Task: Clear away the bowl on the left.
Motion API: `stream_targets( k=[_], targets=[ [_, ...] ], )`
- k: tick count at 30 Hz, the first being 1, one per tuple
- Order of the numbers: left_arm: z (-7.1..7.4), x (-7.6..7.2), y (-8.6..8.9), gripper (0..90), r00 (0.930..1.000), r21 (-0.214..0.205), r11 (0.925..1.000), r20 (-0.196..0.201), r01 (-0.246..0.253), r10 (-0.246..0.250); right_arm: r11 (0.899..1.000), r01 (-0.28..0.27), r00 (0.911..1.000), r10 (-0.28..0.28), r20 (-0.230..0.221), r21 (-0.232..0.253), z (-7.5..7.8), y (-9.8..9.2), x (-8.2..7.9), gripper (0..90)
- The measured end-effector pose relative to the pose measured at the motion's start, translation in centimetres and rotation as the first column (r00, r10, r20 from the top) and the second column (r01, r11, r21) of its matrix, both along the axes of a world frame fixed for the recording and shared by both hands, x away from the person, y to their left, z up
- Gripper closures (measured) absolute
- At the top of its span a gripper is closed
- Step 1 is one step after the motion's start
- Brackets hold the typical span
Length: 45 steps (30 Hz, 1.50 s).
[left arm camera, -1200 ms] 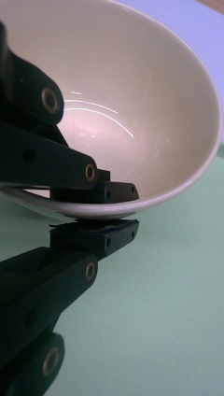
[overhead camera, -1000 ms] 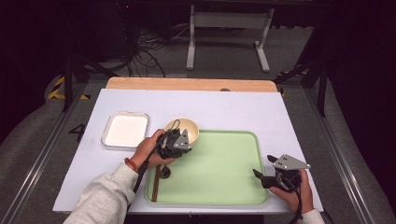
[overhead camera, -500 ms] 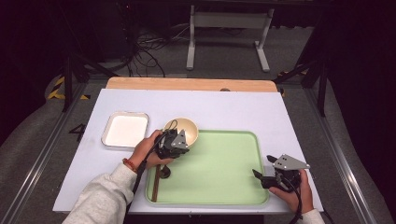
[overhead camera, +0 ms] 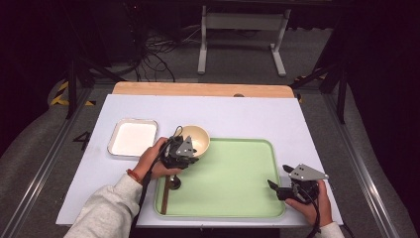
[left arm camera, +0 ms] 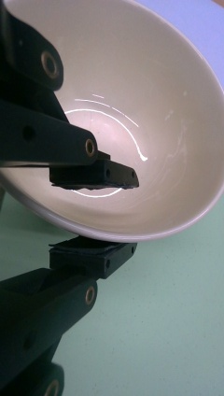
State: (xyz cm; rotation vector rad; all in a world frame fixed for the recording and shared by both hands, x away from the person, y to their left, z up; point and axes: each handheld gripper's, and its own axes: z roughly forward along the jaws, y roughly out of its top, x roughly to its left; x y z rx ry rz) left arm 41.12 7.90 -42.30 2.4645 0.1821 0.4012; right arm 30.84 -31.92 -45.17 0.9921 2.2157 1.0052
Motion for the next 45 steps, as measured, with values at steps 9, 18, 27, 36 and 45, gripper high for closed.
stream_targets(
  k=[9,18,27,36,45],
  targets=[
    [1.2,-0.4,1.4,64.1,1.0,-0.083,0.9965,0.004,0.0,0.001,1.0,0.005,1.0,-0.005,0.002,0.006,0.1,-0.1,0.0,23.2],
    [2.1,-1.0,2.6,60.5,0.9994,-0.121,0.9922,0.016,-0.029,0.031,1.0,0.002,1.0,-0.002,0.006,0.004,0.2,0.0,-0.1,23.3],
    [2.7,-1.1,3.5,53.9,0.9981,-0.164,0.985,0.017,-0.055,0.059,1.0,0.003,0.9999,-0.003,0.011,0.008,0.2,0.0,-0.1,23.3],
    [3.2,-1.2,4.3,38.4,0.9951,-0.193,0.9767,0.013,-0.094,0.098,1.0,0.004,0.9999,-0.004,0.015,0.008,0.2,0.0,-0.1,23.2],
    [3.5,-1.1,5.2,29.8,0.9866,-0.201,0.9665,0.0,-0.16,0.163,1.0,0.001,0.9998,-0.002,0.019,0.008,0.3,0.0,-0.1,23.1]
  ],
)
